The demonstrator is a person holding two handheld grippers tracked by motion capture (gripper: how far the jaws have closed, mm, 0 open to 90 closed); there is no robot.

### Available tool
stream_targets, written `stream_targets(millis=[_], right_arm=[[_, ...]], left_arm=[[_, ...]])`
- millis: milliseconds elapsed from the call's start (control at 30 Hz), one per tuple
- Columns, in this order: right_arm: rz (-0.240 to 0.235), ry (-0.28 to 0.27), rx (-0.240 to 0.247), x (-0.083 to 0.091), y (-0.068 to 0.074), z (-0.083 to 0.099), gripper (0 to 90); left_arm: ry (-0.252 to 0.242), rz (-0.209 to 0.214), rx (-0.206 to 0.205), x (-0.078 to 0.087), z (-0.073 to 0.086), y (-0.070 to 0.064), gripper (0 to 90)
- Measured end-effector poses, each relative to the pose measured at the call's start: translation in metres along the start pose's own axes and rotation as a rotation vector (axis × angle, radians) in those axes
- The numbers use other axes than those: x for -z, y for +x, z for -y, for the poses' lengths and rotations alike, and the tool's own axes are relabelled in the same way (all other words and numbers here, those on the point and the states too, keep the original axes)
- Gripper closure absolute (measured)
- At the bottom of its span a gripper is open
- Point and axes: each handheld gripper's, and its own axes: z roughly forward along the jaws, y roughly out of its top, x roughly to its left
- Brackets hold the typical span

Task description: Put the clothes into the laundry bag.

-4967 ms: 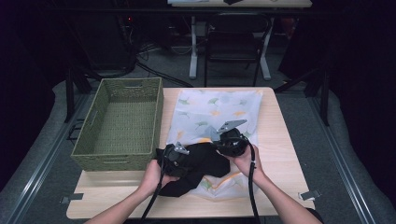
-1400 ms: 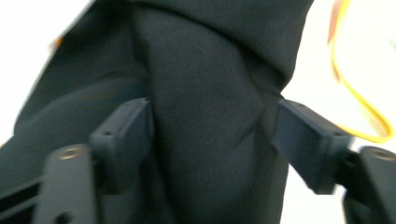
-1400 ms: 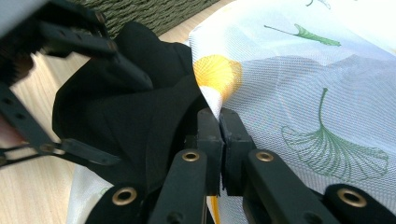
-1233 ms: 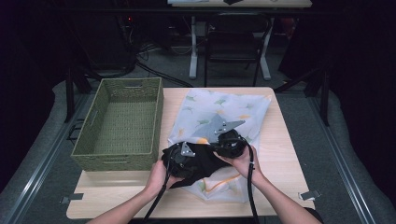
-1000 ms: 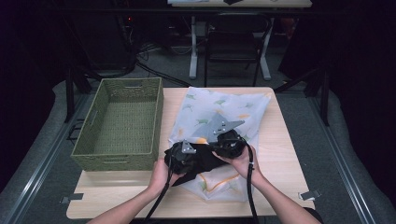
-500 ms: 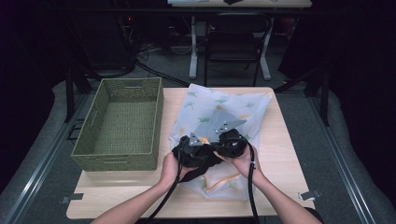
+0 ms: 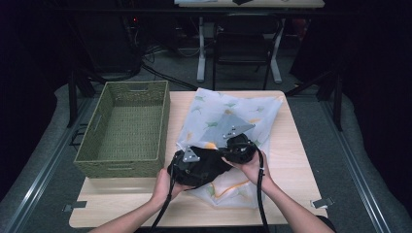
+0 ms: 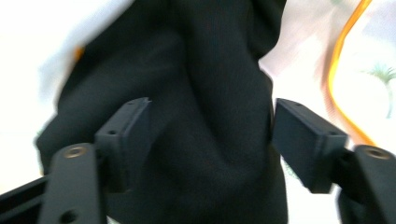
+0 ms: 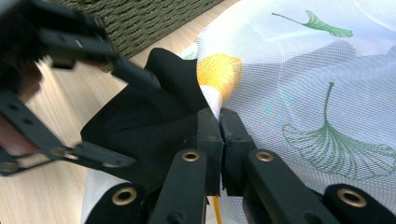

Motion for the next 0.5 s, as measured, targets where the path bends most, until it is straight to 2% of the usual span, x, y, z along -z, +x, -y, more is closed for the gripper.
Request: stream_targets(millis=[33, 67, 200, 233, 367, 500], right_arm=[[-0.001, 0.001, 0.002, 0.0, 0.0, 0.0, 88.8], [-0.002, 0.0, 0.005, -0.001, 0.001, 0.0, 88.9], [-0.008, -0.001, 0.001, 0.0, 0.001, 0.0, 88.9], [-0.008, -0.002, 0.001, 0.0, 0.0, 0.0, 88.9], [-0.015, -0.013, -0.006, 0.002, 0.001, 0.0, 88.9], [-0.025, -0.039, -0.009, 0.004, 0.003, -0.004, 88.9]], left_arm=[[0.001, 0.011, 0.0, -0.005, 0.001, 0.0, 38.2], [0.008, 0.026, -0.007, -0.007, 0.002, 0.001, 48.0], [0.016, 0.01, -0.012, -0.018, 0.002, 0.0, 75.6], [0.005, 0.0, -0.009, -0.021, 0.002, 0.0, 82.5], [-0.03, -0.015, 0.009, -0.022, -0.003, 0.002, 85.3], [-0.107, -0.038, 0.044, -0.02, -0.017, 0.006, 85.4]])
